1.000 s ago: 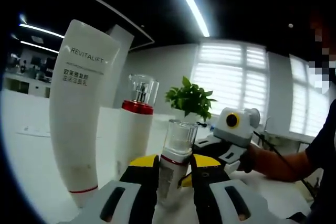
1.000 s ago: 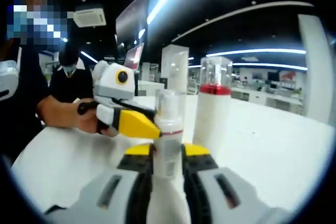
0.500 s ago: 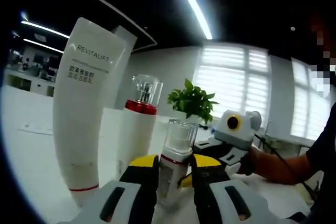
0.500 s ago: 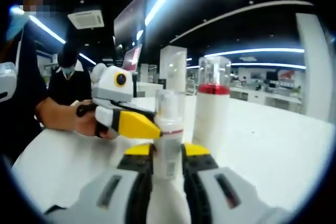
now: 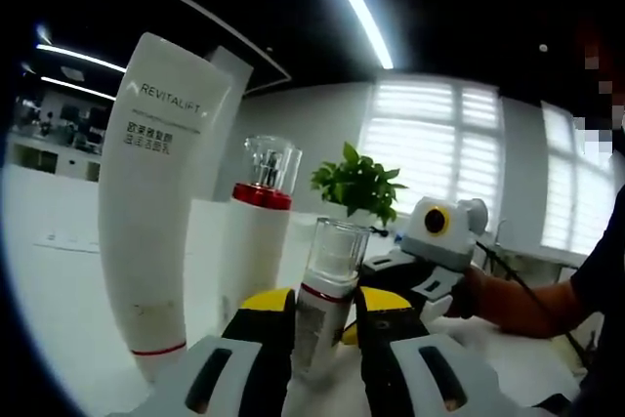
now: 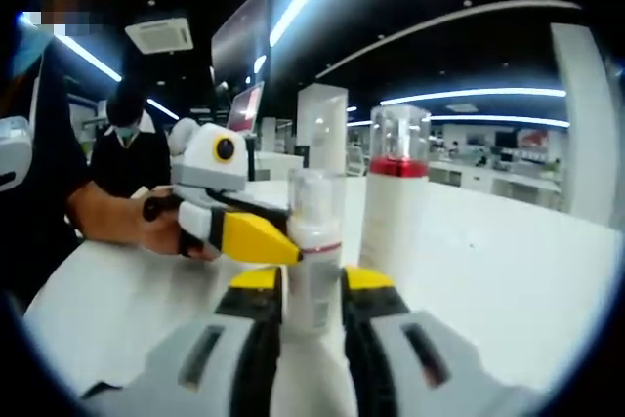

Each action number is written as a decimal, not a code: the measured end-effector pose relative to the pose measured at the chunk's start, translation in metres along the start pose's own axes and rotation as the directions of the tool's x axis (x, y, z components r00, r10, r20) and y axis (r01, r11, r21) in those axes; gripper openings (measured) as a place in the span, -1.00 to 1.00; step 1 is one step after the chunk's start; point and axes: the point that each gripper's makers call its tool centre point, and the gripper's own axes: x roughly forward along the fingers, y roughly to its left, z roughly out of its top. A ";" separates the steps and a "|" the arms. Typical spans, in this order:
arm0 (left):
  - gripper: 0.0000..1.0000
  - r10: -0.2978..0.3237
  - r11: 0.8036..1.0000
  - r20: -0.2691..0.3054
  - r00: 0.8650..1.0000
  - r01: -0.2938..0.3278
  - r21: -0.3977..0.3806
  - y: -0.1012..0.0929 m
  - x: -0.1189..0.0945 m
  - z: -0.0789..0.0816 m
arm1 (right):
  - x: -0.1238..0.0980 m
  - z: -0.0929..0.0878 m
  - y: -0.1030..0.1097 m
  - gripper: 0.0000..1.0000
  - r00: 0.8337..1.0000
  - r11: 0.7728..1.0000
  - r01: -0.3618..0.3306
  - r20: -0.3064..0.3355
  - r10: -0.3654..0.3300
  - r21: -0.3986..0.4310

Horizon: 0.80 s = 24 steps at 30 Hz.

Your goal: Arrange the skincare products in the storage area until every visible bottle or jar stands upright without overlapping.

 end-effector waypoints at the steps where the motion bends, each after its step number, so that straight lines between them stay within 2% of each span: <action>1: -0.52 -0.001 1.000 0.001 1.000 0.001 0.000 0.000 0.000 0.000 | 0.000 0.000 0.000 -0.54 1.000 1.000 0.000 -0.001 0.000 -0.001; 16: -0.46 0.008 0.999 0.020 1.000 -0.009 0.038 0.001 -0.004 0.005 | -0.007 0.000 -0.005 -0.39 0.999 0.999 0.017 -0.031 -0.018 -0.036; 19: -0.39 0.012 0.999 0.023 1.000 -0.013 0.034 0.001 -0.005 0.006 | -0.010 -0.004 -0.007 -0.28 0.998 0.999 0.027 -0.058 -0.029 -0.038; 24: -0.32 0.018 0.999 0.025 1.000 -0.019 0.042 -0.002 -0.005 0.007 | -0.017 -0.003 -0.008 -0.23 0.998 0.998 0.028 -0.062 -0.031 -0.048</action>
